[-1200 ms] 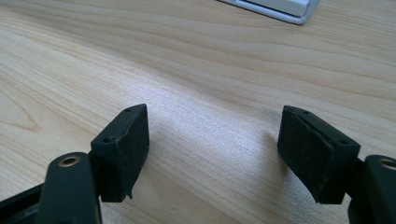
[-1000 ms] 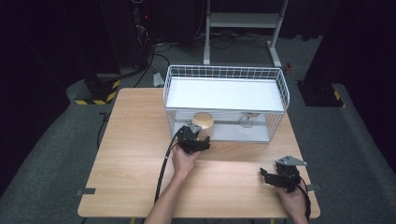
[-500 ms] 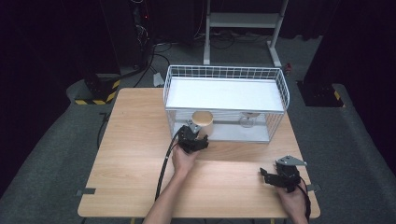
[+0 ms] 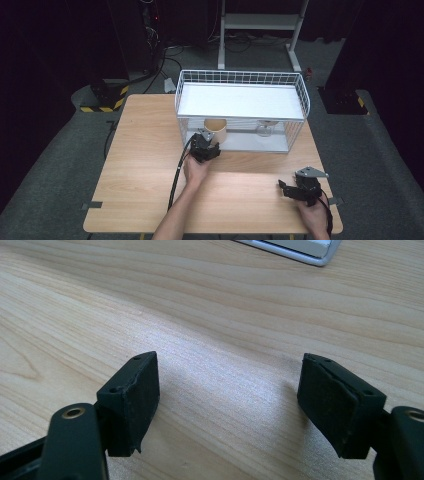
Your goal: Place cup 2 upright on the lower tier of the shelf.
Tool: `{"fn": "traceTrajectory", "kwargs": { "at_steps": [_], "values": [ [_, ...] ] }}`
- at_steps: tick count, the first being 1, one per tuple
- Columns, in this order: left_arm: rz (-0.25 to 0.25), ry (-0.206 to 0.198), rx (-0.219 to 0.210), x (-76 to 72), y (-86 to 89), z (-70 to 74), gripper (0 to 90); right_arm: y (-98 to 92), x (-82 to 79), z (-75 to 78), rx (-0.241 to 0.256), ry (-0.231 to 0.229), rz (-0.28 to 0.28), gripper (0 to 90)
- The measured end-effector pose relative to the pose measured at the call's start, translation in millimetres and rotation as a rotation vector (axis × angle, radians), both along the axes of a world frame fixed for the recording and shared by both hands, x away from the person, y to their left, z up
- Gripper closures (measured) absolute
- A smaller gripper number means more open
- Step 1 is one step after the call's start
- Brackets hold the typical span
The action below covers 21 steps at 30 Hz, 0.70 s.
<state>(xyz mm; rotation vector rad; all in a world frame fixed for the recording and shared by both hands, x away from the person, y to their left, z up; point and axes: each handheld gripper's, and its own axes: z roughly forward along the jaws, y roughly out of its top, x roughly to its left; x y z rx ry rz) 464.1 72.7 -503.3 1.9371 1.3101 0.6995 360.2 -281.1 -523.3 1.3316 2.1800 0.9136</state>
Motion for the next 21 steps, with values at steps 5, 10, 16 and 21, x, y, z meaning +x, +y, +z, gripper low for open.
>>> {"fn": "traceTrajectory", "kwargs": {
  "at_steps": [5, 10, 16, 21],
  "values": [
    [0.015, 0.016, -0.038, 4.0, 4.2, -1.7, 41.8, 0.0, 0.0, 0.0, 0.000, 0.000, 0.000, 25.2],
    [0.008, 0.050, -0.038, 11.8, 4.3, 1.2, 42.8, 0.0, 0.0, 0.0, 0.000, 0.000, 0.000, 25.2],
    [0.019, 0.059, -0.019, 20.0, 2.8, 0.6, 45.1, 0.0, 0.0, 0.0, 0.000, 0.000, 0.000, 25.1],
    [0.008, 0.072, -0.009, 23.6, 1.5, 0.6, 48.0, 0.2, -0.1, 0.1, 0.002, 0.002, -0.002, 25.1]
  ]
}}
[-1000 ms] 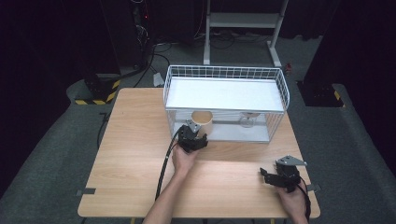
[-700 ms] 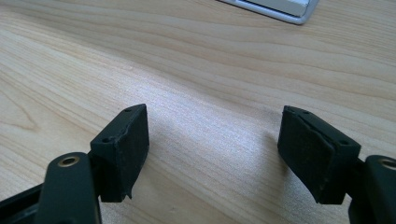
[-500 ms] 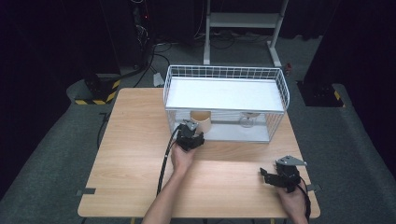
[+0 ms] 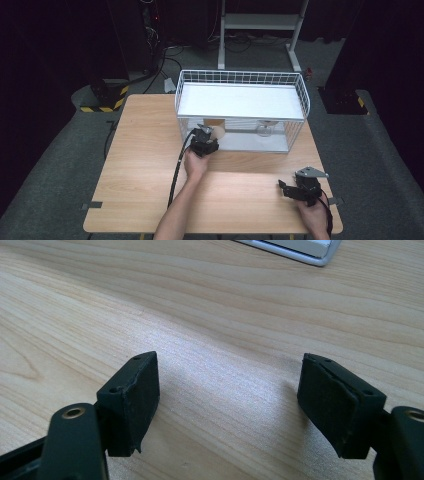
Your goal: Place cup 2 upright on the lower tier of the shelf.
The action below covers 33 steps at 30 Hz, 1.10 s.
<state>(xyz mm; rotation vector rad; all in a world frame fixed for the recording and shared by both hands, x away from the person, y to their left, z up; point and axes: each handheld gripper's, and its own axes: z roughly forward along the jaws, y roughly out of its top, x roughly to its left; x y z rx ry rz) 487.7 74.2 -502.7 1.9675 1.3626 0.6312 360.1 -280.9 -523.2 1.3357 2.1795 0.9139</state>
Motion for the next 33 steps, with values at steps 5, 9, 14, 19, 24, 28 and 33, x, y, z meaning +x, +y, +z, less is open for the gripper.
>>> {"fn": "traceTrajectory", "kwargs": {
  "at_steps": [5, 9, 14, 19, 24, 28, 33],
  "values": [
    [0.022, -0.007, -0.011, 3.9, 0.3, -0.4, 51.2, 0.0, 0.0, 0.0, 0.000, 0.000, 0.000, 25.2],
    [0.022, -0.003, -0.002, 6.2, 0.8, -2.8, 52.6, 0.0, 0.0, 0.0, -0.001, 0.000, 0.000, 25.2],
    [0.024, 0.004, -0.008, 9.3, 0.1, -2.6, 52.8, 0.0, 0.0, 0.0, -0.001, 0.000, 0.000, 25.1],
    [0.029, 0.006, 0.008, 13.9, -2.0, -1.7, 53.8, 0.0, 0.0, 0.0, -0.001, 0.000, 0.000, 25.2],
    [0.031, 0.003, 0.023, 15.0, -0.9, -1.6, 49.3, 0.0, -0.1, 0.0, -0.001, 0.000, 0.000, 25.2],
    [0.030, 0.024, 0.033, 15.7, 4.4, -0.1, 39.4, 0.1, -0.1, 0.0, 0.000, 0.000, 0.000, 25.2],
    [0.016, 0.030, 0.007, 10.3, 10.4, 5.2, 25.9, 0.0, -0.1, 0.0, 0.000, 0.000, -0.001, 25.1]
  ]
}}
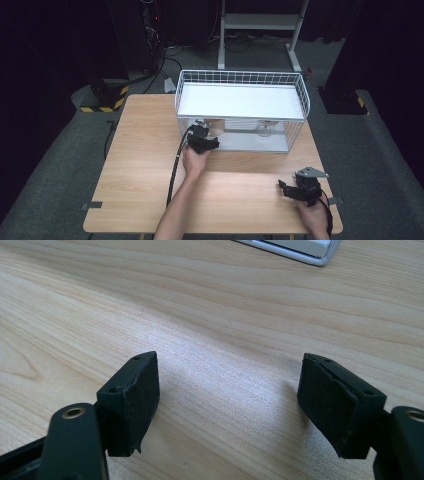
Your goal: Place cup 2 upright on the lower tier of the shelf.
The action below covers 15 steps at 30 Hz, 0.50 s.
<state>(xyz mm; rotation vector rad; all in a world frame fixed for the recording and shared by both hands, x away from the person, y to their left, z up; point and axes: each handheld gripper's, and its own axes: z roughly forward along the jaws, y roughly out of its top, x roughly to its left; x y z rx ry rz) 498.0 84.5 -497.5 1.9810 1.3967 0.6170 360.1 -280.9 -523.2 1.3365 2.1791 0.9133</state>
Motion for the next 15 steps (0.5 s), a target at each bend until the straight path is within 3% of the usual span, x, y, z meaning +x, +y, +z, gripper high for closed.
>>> {"fn": "traceTrajectory", "kwargs": {
  "at_steps": [1, 3, 6, 9, 11, 15],
  "values": [
    [0.005, 0.011, -0.037, -2.0, -1.3, -0.1, 25.0, 0.0, 0.0, 0.0, 0.000, 0.000, 0.000, 25.1],
    [0.015, 0.003, -0.014, -5.5, 2.1, 2.9, 23.2, 0.0, 0.0, 0.0, 0.000, 0.000, 0.000, 25.2],
    [-0.015, -0.002, -0.083, -9.0, 6.5, 3.8, 22.2, 0.0, 0.0, 0.0, 0.000, 0.000, 0.000, 25.1],
    [-0.013, -0.015, -0.074, -13.5, 8.5, 6.5, 22.1, 0.0, 0.0, 0.0, 0.000, 0.000, 0.000, 25.1],
    [-0.030, -0.012, -0.100, -16.6, 9.5, 7.9, 21.9, 0.0, 0.0, 0.0, 0.000, 0.000, 0.000, 25.1],
    [-0.036, -0.028, -0.099, -24.0, 10.7, 11.4, 21.9, 0.0, 0.0, 0.0, 0.001, 0.000, 0.000, 25.1]
  ]
}}
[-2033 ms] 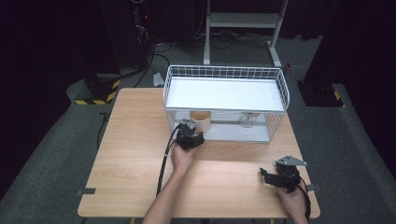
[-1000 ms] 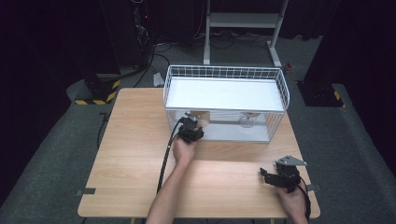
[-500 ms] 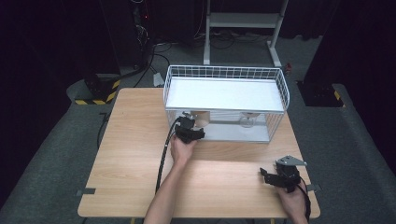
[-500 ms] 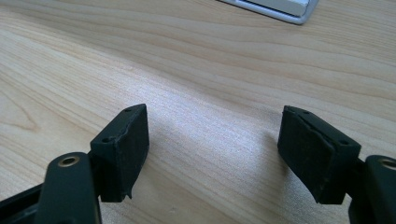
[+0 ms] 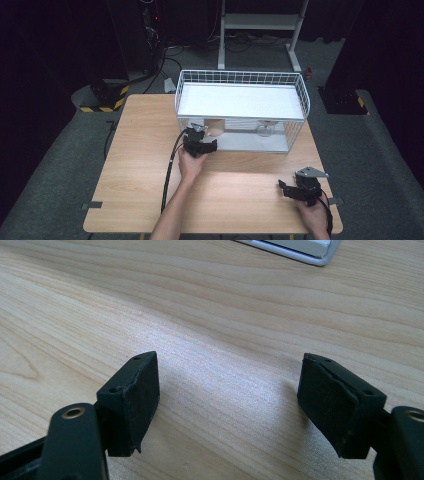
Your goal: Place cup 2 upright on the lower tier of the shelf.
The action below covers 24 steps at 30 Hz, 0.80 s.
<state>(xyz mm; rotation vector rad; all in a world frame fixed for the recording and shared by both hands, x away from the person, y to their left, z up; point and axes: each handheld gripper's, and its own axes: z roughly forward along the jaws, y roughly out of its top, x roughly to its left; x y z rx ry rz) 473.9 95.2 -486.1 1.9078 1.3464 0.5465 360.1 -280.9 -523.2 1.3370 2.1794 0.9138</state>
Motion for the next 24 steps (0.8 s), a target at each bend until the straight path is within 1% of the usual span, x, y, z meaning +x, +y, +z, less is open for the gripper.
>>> {"fn": "traceTrajectory", "kwargs": {
  "at_steps": [1, 5, 6, 7, 8, 9, 11, 12, 14, 16, 18, 19, 22, 24],
  "values": [
    [-0.007, -0.003, 0.005, -1.5, 1.0, 1.0, 21.9, -0.2, 0.1, -0.1, -0.002, -0.002, 0.002, 25.1],
    [-0.011, -0.013, -0.007, -7.9, 2.8, 4.0, 22.0, -0.2, 0.1, -0.1, -0.002, -0.002, 0.002, 25.1],
    [-0.011, -0.021, -0.011, -9.1, 2.8, 4.8, 22.0, -0.2, 0.1, -0.1, -0.002, -0.002, 0.002, 25.1],
    [-0.013, -0.025, -0.008, -10.2, 3.3, 5.7, 22.0, -0.2, 0.1, -0.1, -0.002, -0.002, 0.002, 25.1],
    [-0.014, -0.027, -0.017, -12.3, 4.0, 6.8, 22.1, -0.2, 0.1, -0.1, -0.002, -0.002, 0.002, 25.1],
    [-0.014, -0.033, -0.015, -13.4, 5.1, 7.6, 22.2, -0.2, 0.1, -0.1, -0.002, -0.002, 0.002, 25.1],
    [-0.013, -0.036, -0.027, -17.1, 6.5, 8.8, 22.2, -0.2, 0.1, -0.1, -0.001, -0.002, 0.002, 25.1],
    [-0.017, -0.044, -0.011, -18.6, 8.2, 9.6, 22.3, -0.2, 0.1, -0.1, -0.002, -0.002, 0.002, 25.1],
    [-0.023, -0.047, -0.010, -22.1, 9.8, 10.6, 22.3, -0.2, 0.1, -0.1, -0.002, -0.002, 0.002, 25.1],
    [-0.025, -0.054, -0.019, -25.3, 12.1, 12.0, 22.2, -0.2, 0.1, -0.1, -0.002, -0.002, 0.002, 25.1],
    [-0.026, -0.057, -0.036, -29.2, 13.9, 13.2, 22.2, -0.2, 0.1, -0.1, -0.001, -0.002, 0.002, 25.1],
    [-0.031, -0.061, -0.035, -31.4, 14.9, 13.8, 22.3, -0.2, 0.1, -0.1, -0.002, -0.002, 0.002, 25.1],
    [-0.039, -0.069, -0.008, -35.3, 16.8, 15.8, 22.3, -0.2, 0.1, -0.1, -0.001, -0.002, 0.002, 25.1],
    [-0.043, -0.070, -0.004, -37.2, 19.0, 17.4, 22.2, -0.2, 0.1, -0.1, -0.002, -0.002, 0.002, 25.1]
  ]
}}
